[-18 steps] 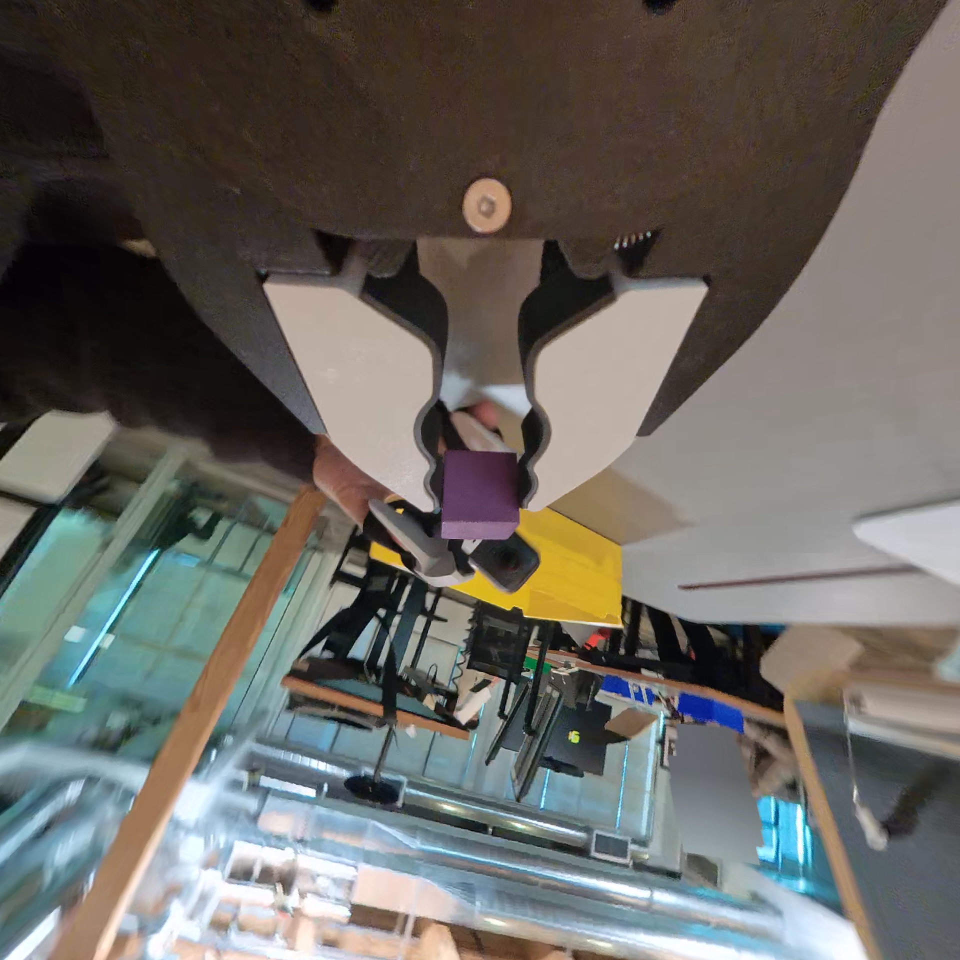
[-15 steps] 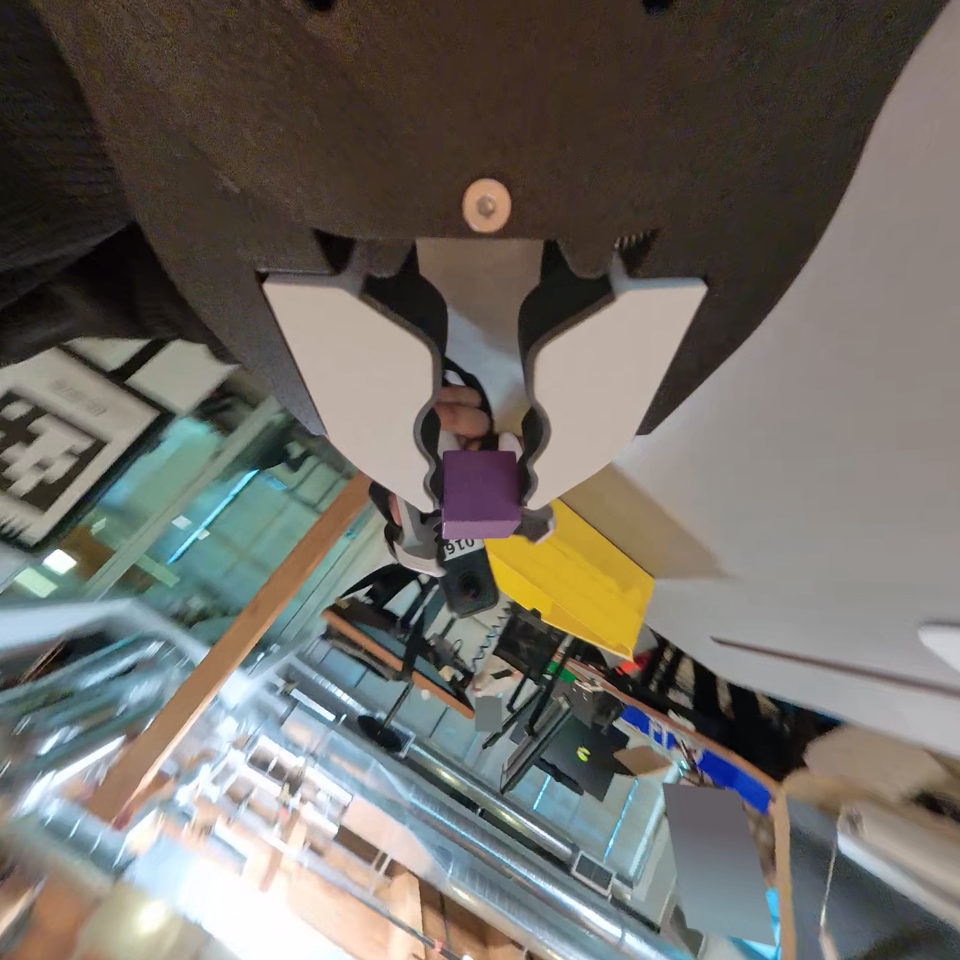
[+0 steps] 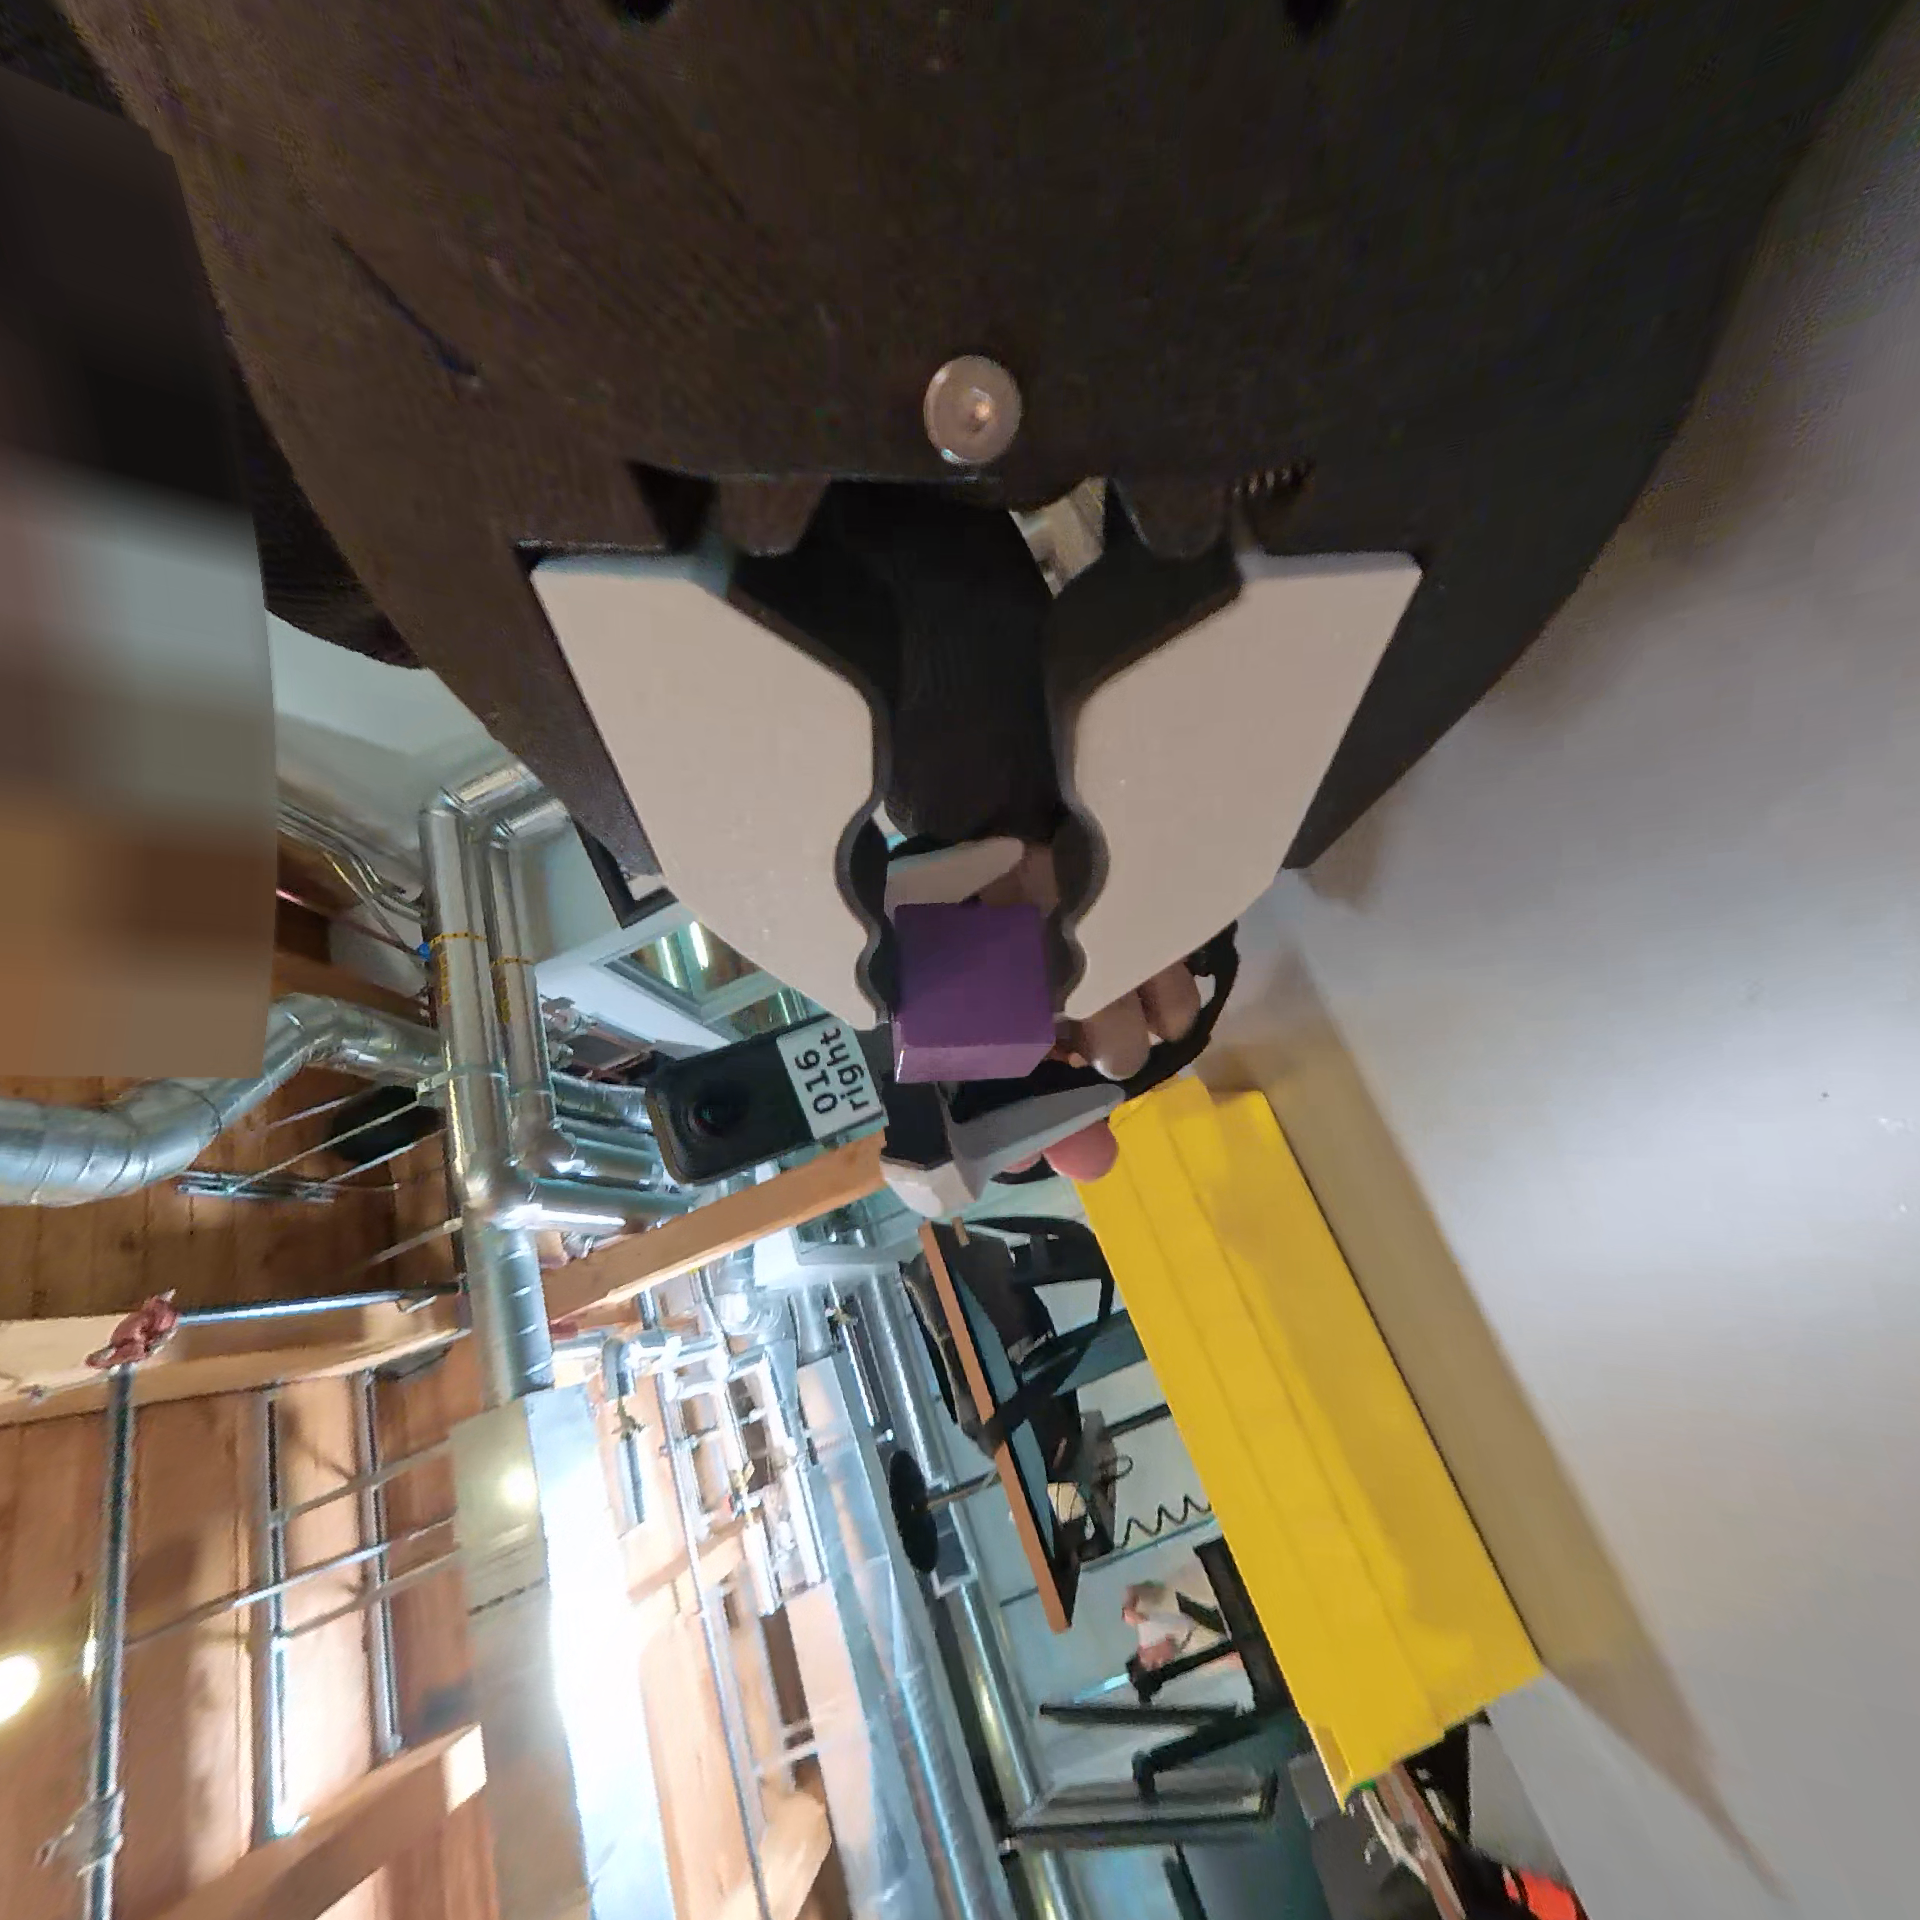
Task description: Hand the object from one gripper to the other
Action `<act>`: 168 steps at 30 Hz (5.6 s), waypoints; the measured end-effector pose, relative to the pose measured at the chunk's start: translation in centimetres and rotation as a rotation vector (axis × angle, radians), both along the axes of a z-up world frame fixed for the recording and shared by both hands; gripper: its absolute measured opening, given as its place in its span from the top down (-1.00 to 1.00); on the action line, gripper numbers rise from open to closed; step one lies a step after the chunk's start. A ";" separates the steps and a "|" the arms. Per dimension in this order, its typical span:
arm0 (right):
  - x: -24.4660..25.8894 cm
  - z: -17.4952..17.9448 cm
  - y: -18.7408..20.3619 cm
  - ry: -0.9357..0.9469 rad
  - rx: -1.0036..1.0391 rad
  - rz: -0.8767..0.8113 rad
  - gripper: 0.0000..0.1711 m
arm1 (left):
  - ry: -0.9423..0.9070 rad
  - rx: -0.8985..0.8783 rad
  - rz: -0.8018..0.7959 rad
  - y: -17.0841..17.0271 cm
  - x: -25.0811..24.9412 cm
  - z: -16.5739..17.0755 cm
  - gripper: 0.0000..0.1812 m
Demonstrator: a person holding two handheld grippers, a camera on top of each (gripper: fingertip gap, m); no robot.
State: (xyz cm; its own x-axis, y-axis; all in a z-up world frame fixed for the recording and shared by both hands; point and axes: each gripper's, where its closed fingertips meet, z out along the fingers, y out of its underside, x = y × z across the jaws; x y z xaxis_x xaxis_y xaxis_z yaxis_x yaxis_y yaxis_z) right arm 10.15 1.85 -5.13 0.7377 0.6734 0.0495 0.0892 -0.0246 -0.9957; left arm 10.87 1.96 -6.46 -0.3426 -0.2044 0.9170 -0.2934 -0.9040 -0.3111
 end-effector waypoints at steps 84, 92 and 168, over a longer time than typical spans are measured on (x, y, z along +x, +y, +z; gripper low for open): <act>0.5 3.6 -0.3 0.084 0.036 -0.125 0.48 | -0.270 0.115 0.012 -0.4 -1.6 4.2 0.69; 1.1 4.4 -0.6 0.543 -0.214 0.040 0.53 | -0.278 0.503 0.168 -0.7 -1.6 4.5 0.69; 1.5 3.4 -0.9 0.489 -0.288 0.042 0.40 | -0.234 0.588 0.187 -0.5 -1.3 3.9 0.70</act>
